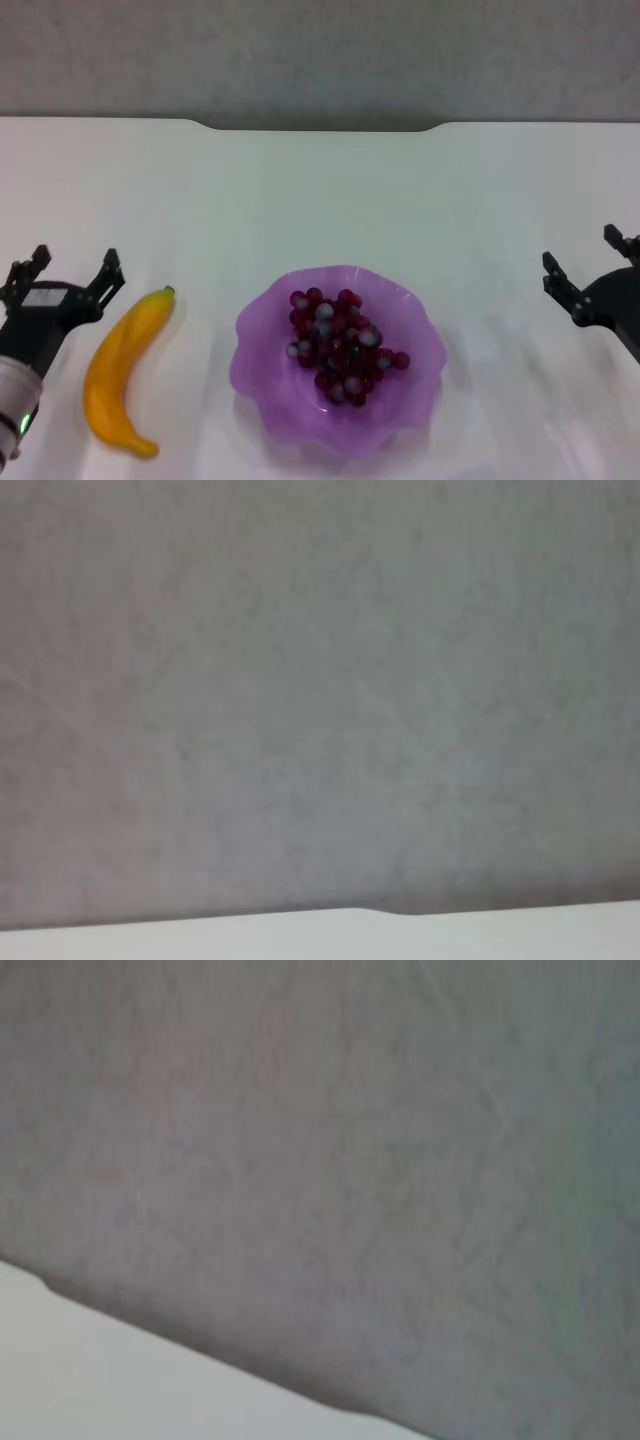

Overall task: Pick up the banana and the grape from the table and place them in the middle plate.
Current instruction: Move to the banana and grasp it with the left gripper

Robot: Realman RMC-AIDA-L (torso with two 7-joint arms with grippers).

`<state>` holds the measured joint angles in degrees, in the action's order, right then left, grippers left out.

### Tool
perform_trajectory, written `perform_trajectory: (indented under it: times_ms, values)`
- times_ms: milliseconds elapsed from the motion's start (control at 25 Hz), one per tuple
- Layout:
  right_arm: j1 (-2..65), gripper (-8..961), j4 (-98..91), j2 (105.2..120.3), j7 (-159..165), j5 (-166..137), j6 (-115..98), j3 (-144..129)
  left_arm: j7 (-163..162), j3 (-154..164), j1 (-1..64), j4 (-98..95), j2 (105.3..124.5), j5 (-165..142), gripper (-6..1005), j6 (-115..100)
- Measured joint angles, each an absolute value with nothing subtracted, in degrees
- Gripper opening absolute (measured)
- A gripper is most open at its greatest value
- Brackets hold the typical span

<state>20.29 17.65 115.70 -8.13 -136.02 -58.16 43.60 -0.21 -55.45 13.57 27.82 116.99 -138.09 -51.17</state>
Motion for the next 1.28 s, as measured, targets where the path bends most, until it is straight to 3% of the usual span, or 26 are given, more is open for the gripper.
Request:
perform_trajectory:
  times_ms: [200,400,480,880,1280]
  values:
    - [20.33,824,17.57,115.68,-8.08,-135.91,-57.65,43.22,6.33,-61.46,7.56,47.76,114.47,-140.29,893,-33.6]
    - [20.44,824,17.89,115.66,-8.06,-135.88,-57.06,43.0,20.66,-71.44,1.57,66.44,116.84,-140.88,893,-8.99]
    - [20.54,824,18.13,115.63,-8.05,-135.88,-56.2,42.99,21.67,-73.27,0.95,71.56,116.8,-140.26,893,-0.43]
    - [20.9,824,18.34,115.66,-8.0,-136.19,-55.27,42.97,18.0,-84.64,7.59,80.02,116.87,-148.51,894,35.57]
    - [21.27,824,18.44,115.66,-7.99,-136.1,-54.1,42.97,2.72,-81.09,14.43,74.54,117.04,-164.24,893,43.92]
